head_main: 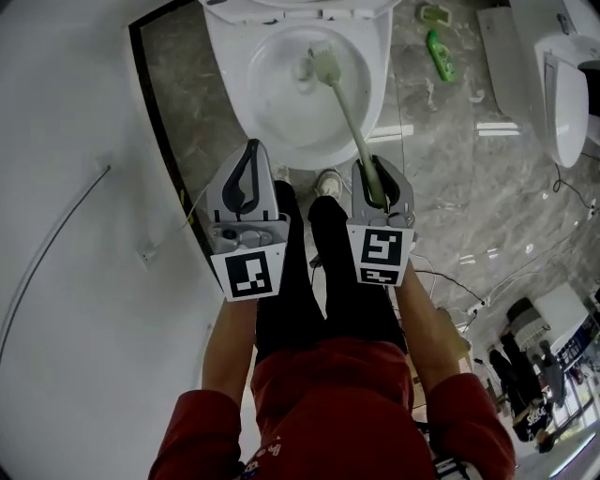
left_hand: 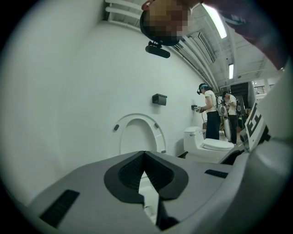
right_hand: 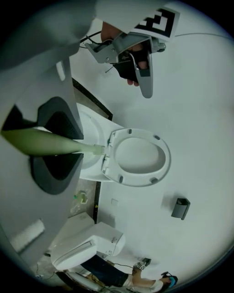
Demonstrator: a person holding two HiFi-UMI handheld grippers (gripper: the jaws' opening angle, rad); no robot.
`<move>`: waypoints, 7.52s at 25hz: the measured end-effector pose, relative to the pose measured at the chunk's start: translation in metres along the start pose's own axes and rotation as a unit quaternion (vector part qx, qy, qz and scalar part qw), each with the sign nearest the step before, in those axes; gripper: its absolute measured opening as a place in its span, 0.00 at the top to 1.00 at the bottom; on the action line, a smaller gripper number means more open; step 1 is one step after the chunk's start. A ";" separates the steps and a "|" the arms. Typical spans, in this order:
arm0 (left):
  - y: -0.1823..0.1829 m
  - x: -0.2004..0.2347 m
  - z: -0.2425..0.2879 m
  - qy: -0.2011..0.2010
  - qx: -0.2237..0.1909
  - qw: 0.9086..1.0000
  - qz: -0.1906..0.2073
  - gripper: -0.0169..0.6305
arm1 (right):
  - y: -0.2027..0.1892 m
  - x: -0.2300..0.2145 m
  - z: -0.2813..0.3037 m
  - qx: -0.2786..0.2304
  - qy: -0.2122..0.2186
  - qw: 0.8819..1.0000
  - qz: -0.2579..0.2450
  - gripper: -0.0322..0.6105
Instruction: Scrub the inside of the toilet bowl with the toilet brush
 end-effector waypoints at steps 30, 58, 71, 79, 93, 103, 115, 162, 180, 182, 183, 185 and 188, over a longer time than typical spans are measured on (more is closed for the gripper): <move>-0.151 0.031 0.038 -0.029 0.085 0.995 -0.030 0.97 | -0.125 0.065 0.110 0.166 0.047 0.969 0.179 0.79; -0.155 0.026 0.041 -0.043 0.092 0.994 -0.029 0.97 | -0.125 0.034 0.130 0.150 -0.023 0.985 0.081 0.79; -0.156 0.045 0.039 -0.019 0.097 0.995 -0.022 0.97 | -0.087 0.082 0.142 0.103 0.067 0.985 0.121 0.79; -0.154 0.037 0.042 -0.039 0.092 0.995 -0.017 0.97 | -0.094 0.006 0.135 0.112 -0.065 0.990 -0.057 0.79; -0.158 0.040 0.039 -0.031 0.101 0.994 -0.013 0.97 | -0.096 0.049 0.168 0.119 0.067 0.976 0.168 0.79; -0.157 0.038 0.040 -0.037 0.099 0.994 -0.015 0.96 | -0.095 0.041 0.176 0.106 0.073 0.958 0.254 0.79; -0.154 0.037 0.041 -0.039 0.090 0.995 -0.016 0.97 | -0.060 -0.011 0.132 0.101 0.020 0.964 0.244 0.79; 0.054 0.007 -0.054 -0.016 0.044 0.999 0.011 0.97 | 0.061 -0.021 -0.067 -0.040 0.023 0.996 0.073 0.78; 0.313 -0.007 -0.137 0.040 -0.173 0.983 0.048 0.97 | 0.287 -0.103 -0.335 -0.392 -0.130 0.910 -0.042 0.78; 0.332 -0.007 -0.145 0.050 -0.193 0.979 0.047 0.97 | 0.296 -0.105 -0.354 -0.418 -0.140 0.896 -0.053 0.78; 0.339 -0.006 -0.147 0.055 -0.201 0.977 0.048 0.97 | 0.301 -0.106 -0.360 -0.427 -0.144 0.891 -0.056 0.78; 0.349 0.001 -0.151 0.067 -0.213 0.973 0.054 0.97 | 0.309 -0.105 -0.366 -0.437 -0.153 0.884 -0.059 0.78; 0.353 0.012 -0.156 0.078 -0.221 0.970 0.065 0.97 | 0.313 -0.102 -0.367 -0.443 -0.156 0.881 -0.051 0.78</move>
Point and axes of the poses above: the fingertips, and each gripper's own axes: z forward along the fingers, x to its left, y out of its top, the point moved 1 cm from there along -z, backward along the fingers, and after that the axes turned 3 degrees about x, right-handed, at the moved point
